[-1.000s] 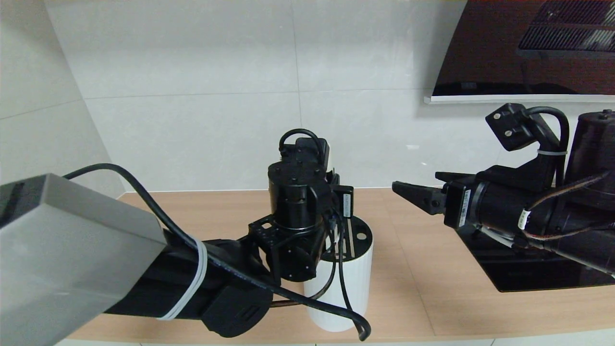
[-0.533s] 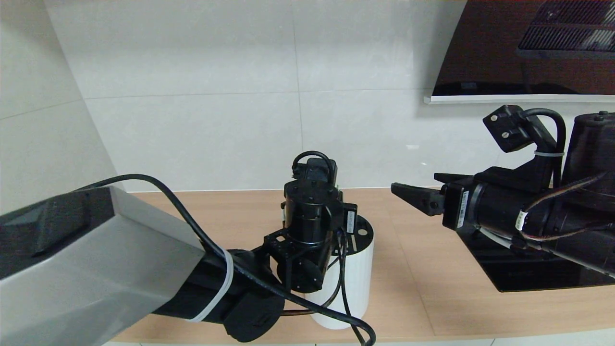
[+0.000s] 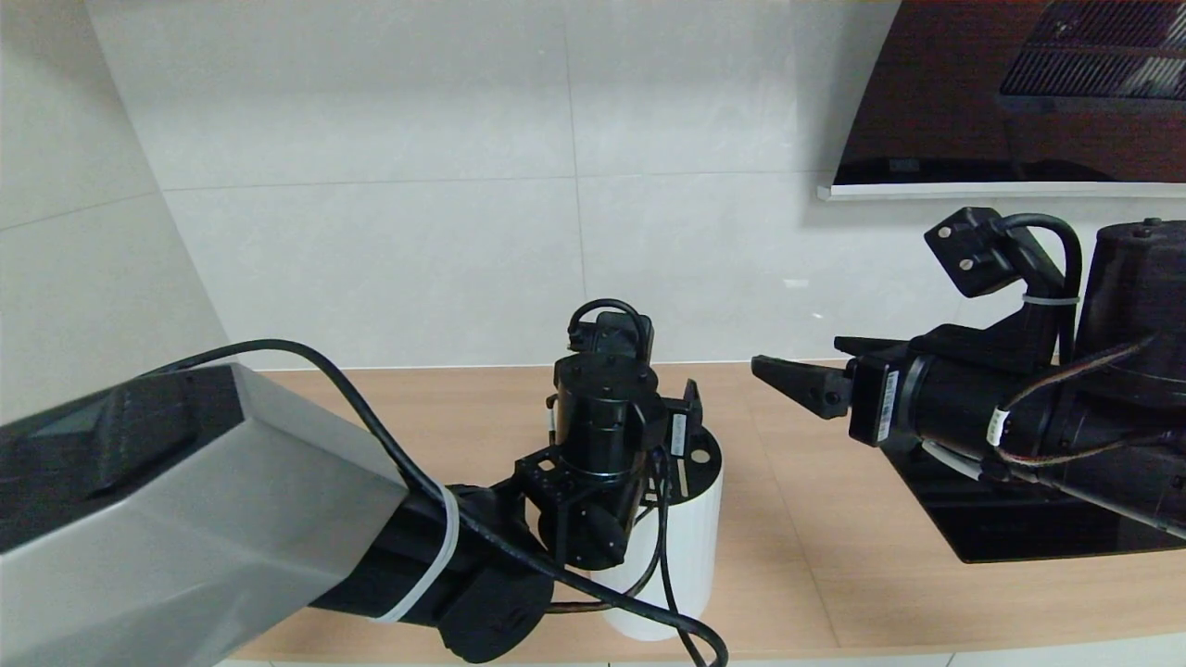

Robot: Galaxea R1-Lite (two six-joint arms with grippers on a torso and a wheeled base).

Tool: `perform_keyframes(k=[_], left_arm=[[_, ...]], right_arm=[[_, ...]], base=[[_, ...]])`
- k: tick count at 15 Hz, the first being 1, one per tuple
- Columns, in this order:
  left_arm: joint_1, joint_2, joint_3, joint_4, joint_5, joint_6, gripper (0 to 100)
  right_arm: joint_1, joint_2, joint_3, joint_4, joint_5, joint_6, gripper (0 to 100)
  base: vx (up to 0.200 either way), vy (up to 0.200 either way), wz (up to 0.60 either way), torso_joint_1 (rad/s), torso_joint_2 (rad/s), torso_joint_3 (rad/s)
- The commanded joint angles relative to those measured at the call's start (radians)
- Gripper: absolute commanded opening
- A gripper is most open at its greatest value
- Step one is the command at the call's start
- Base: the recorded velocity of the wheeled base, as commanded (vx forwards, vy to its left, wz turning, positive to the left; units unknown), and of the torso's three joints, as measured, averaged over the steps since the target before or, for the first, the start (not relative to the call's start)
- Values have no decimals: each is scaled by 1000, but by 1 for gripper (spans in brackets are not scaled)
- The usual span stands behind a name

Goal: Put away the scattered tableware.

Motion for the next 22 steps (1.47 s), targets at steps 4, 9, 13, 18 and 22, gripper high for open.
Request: perform_keyframes(k=[4, 9, 13, 18, 22], left_arm=[[0, -10, 0, -2, 0, 0, 100], [10, -263, 89, -47, -46, -5, 100], [89, -588, 155, -33, -188, 1, 100], [202, -1149, 369, 409, -317, 0, 100], [368, -1534, 474, 662, -334, 14, 100]], right_arm=[[0, 2, 1, 1, 0, 0, 100], [-1, -3, 0, -1, -4, 1, 100], [-55, -80, 61, -11, -24, 6, 100], [-244, -529, 382, -4, -20, 0, 100], [-348, -942, 527, 139, -18, 0, 100]], base=[[0, 0, 0, 0, 0, 0], [0, 0, 0, 0, 0, 0], [0, 0, 0, 0, 0, 0], [0, 0, 0, 0, 0, 0], [0, 0, 0, 0, 0, 0]])
